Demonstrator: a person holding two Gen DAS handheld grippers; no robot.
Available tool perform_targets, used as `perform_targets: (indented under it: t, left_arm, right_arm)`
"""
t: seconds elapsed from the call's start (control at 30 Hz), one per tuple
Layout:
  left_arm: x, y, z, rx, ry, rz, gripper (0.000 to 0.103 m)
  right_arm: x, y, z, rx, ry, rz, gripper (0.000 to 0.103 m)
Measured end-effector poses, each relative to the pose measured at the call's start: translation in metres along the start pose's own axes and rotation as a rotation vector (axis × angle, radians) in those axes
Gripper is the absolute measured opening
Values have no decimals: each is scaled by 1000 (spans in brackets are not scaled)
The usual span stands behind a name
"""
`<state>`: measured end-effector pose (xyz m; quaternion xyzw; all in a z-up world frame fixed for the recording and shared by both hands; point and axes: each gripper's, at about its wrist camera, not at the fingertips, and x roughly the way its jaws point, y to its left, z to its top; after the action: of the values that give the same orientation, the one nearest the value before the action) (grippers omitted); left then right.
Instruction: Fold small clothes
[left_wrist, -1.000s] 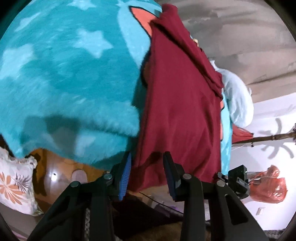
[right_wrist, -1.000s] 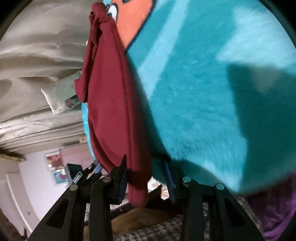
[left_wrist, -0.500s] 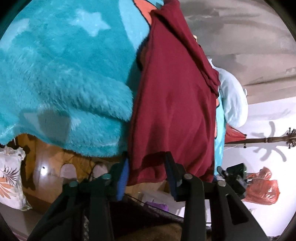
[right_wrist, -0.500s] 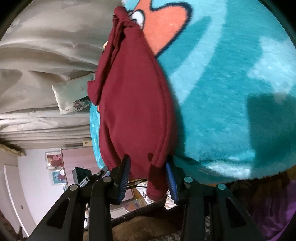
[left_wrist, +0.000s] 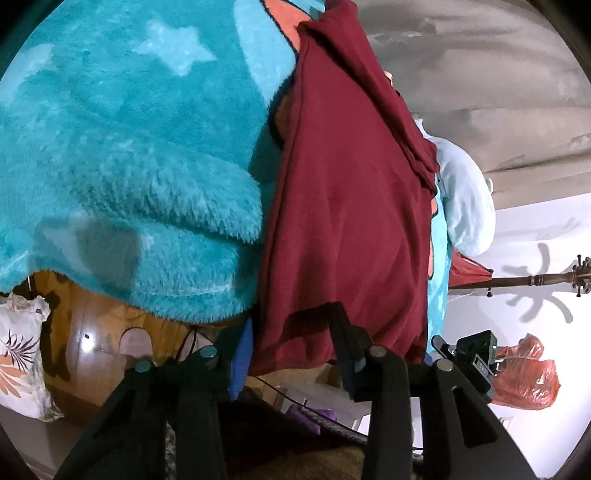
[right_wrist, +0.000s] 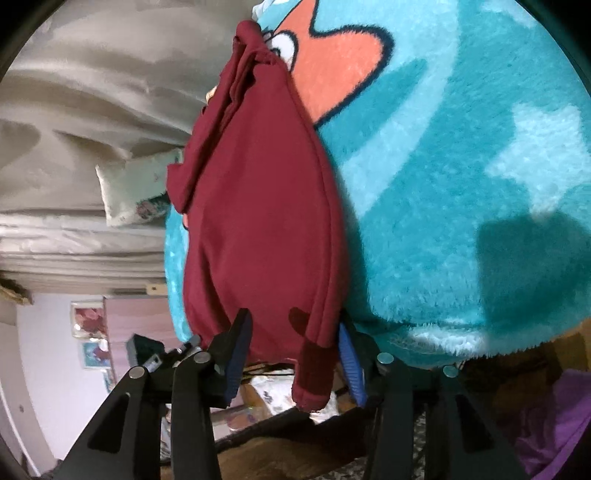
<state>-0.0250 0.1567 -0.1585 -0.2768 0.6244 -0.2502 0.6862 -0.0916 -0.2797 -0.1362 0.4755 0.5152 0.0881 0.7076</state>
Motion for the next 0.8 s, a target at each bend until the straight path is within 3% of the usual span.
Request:
perform_targets:
  t: [0.07, 0.1, 0.13, 0.17, 0.2, 0.3, 0.4, 0.53, 0.67, 0.8]
  left_arm:
    - [4, -2, 0, 5, -1, 7, 37]
    - [6, -3, -1, 6, -1, 19, 32]
    - [8, -4, -1, 4, 0, 36, 16]
    - [7, -3, -2, 0, 0, 53, 12]
    - [4, -2, -2, -13, -6, 53, 11]
    - [-13, -1, -5, -37, -30, 36, 10]
    - [-34, -5, -10, -48, -61, -1, 8]
    - [-54, -8, -17, -39, -98, 9, 6]
    - [-65, -7, -19, -59, -128, 11, 6]
    - [-66, -20, -13, -71, -165, 15, 6]
  right_arm:
    - [6, 5, -5, -25, 6, -38, 48]
    - [8, 8, -6, -46, 9, -72, 44]
    - [9, 12, -8, -64, 6, -112, 29]
    - [10, 13, -9, -78, 6, -154, 12]
    - [9, 14, -8, -91, 8, -194, 10]
    - [-5, 20, -11, -103, -12, -189, 8]
    - [-23, 33, -14, -129, -24, -150, 7]
    - [-43, 51, -15, -173, -17, -66, 7]
    - [-45, 53, -20, -208, 52, -42, 7]
    - [-41, 49, -11, -184, 66, -4, 7]
